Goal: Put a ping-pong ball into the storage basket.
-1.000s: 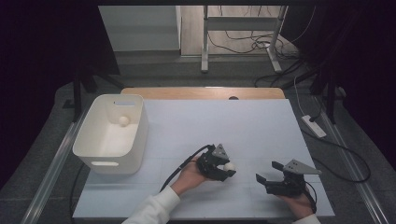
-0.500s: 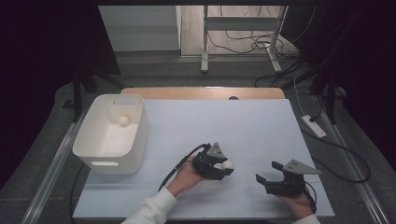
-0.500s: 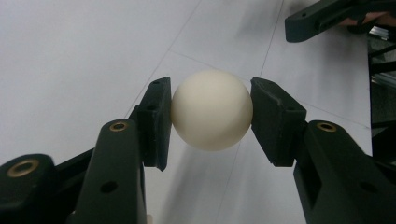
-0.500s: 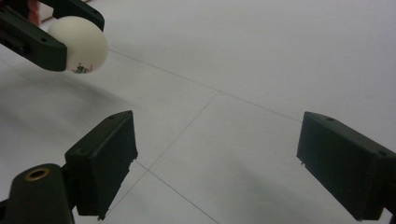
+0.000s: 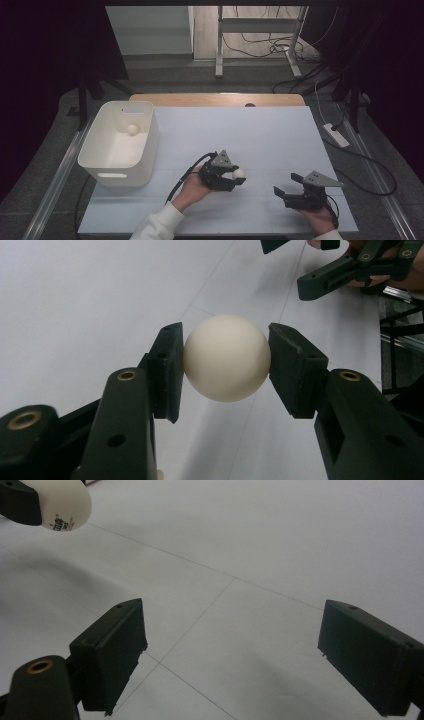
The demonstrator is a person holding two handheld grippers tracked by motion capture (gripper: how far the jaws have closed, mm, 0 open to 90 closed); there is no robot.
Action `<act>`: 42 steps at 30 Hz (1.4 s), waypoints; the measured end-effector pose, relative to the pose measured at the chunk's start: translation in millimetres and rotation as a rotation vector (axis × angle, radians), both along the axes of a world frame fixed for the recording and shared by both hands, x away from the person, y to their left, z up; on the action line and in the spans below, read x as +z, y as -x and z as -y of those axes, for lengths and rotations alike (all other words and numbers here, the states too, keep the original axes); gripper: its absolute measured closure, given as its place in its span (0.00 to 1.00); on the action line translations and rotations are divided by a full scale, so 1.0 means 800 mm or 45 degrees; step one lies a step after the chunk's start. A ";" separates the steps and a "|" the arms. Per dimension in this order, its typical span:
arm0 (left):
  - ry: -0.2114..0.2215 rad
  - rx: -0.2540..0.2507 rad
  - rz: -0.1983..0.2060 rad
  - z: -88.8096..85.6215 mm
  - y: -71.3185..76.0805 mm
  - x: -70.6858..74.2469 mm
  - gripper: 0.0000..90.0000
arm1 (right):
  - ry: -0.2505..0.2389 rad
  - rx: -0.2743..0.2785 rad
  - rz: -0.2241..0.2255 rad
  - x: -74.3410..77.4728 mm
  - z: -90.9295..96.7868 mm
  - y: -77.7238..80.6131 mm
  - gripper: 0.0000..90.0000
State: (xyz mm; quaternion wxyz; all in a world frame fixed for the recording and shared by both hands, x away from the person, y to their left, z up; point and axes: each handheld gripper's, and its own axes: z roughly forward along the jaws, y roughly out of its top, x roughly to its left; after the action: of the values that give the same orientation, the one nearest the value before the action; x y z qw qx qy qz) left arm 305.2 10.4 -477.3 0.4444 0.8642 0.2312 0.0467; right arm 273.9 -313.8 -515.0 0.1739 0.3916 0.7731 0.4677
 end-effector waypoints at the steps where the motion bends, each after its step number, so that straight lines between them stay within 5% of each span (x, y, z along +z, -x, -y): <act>1: 0.004 0.005 0.003 -0.002 0.000 0.001 0.57 | 0.001 -0.001 -0.001 0.000 0.000 0.000 0.14; 24: 0.086 0.051 0.080 -0.037 0.009 0.026 0.57 | 0.011 0.013 0.012 0.001 -0.001 0.000 0.14; 42: 0.139 0.084 0.081 -0.060 0.007 0.040 0.57 | 0.017 0.025 0.018 0.001 -0.001 0.000 0.14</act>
State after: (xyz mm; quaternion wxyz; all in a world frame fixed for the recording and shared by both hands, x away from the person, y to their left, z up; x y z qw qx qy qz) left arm 299.8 58.4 -445.0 0.4962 0.8287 0.2476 0.0762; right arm 273.9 -312.8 -513.9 0.1777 0.3796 0.7787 0.4669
